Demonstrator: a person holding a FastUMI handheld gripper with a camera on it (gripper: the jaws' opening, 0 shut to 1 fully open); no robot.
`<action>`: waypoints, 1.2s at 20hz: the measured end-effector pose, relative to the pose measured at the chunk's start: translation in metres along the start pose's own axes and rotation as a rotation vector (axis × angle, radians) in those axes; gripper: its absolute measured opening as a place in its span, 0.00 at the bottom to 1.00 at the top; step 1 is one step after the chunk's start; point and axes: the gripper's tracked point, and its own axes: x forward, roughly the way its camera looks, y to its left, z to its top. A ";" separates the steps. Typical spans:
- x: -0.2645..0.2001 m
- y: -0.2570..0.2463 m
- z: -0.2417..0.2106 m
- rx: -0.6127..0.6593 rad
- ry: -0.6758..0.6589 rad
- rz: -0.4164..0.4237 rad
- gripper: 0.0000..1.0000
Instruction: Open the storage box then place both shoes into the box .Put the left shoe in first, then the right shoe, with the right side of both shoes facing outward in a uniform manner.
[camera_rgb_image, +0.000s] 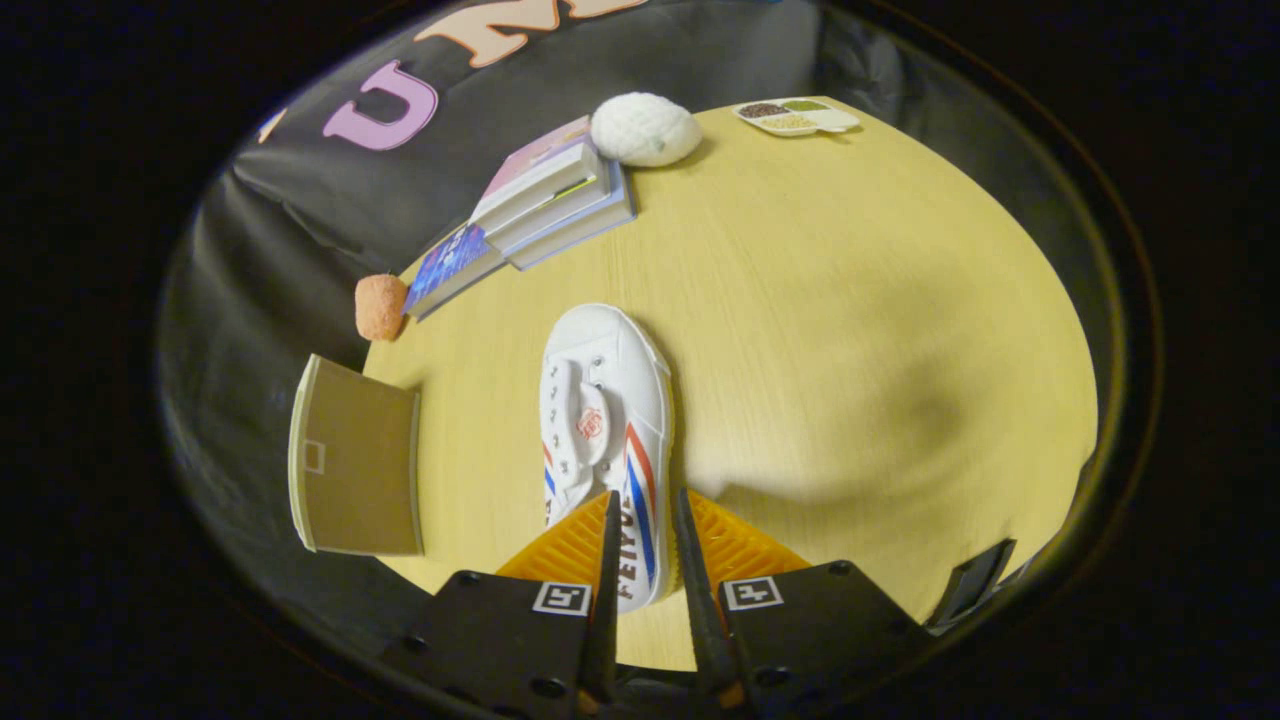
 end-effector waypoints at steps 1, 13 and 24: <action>0.003 0.005 0.000 0.000 0.005 0.006 0.34; 0.035 -0.006 -0.007 0.005 0.064 -0.116 0.37; 0.034 0.001 -0.014 0.147 0.108 -0.017 0.08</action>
